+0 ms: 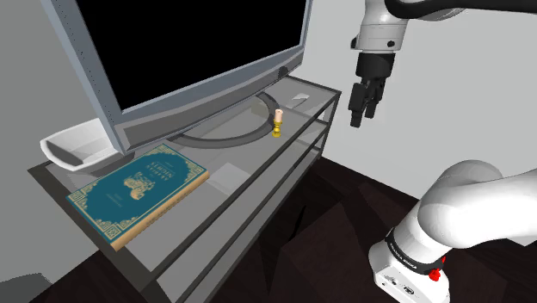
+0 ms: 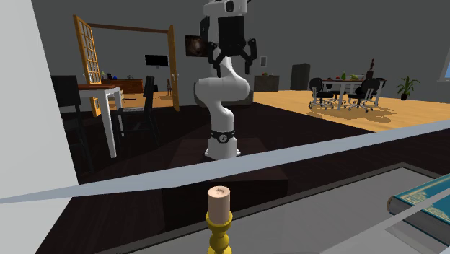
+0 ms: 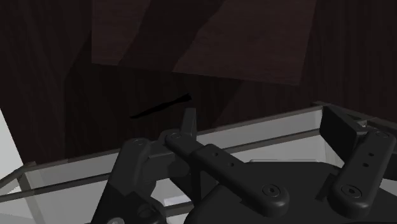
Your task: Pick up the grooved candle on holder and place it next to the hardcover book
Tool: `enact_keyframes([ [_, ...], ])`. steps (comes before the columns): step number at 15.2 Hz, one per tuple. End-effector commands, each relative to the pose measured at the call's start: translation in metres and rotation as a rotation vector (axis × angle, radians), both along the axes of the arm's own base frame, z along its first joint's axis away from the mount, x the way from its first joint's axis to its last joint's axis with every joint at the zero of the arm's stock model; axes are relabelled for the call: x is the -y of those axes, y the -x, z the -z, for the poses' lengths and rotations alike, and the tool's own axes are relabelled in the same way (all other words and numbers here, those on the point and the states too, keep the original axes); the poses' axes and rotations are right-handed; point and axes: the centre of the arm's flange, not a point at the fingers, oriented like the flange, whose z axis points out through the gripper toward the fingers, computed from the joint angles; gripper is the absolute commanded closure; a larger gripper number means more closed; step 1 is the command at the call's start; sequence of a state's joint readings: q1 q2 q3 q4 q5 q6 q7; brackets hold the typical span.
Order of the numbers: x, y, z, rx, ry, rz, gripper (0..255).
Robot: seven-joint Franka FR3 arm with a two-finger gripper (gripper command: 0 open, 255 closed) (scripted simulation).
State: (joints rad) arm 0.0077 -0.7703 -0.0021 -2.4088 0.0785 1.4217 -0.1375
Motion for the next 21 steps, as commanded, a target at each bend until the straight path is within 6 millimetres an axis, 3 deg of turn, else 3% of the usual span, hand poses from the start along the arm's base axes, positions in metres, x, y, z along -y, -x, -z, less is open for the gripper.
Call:
enact_keyframes([
  [1,0.0,0.0,0.0,0.0,0.0,0.0,0],
  [21,0.028,-0.215,0.107,0.141,0.038,0.061,0],
])
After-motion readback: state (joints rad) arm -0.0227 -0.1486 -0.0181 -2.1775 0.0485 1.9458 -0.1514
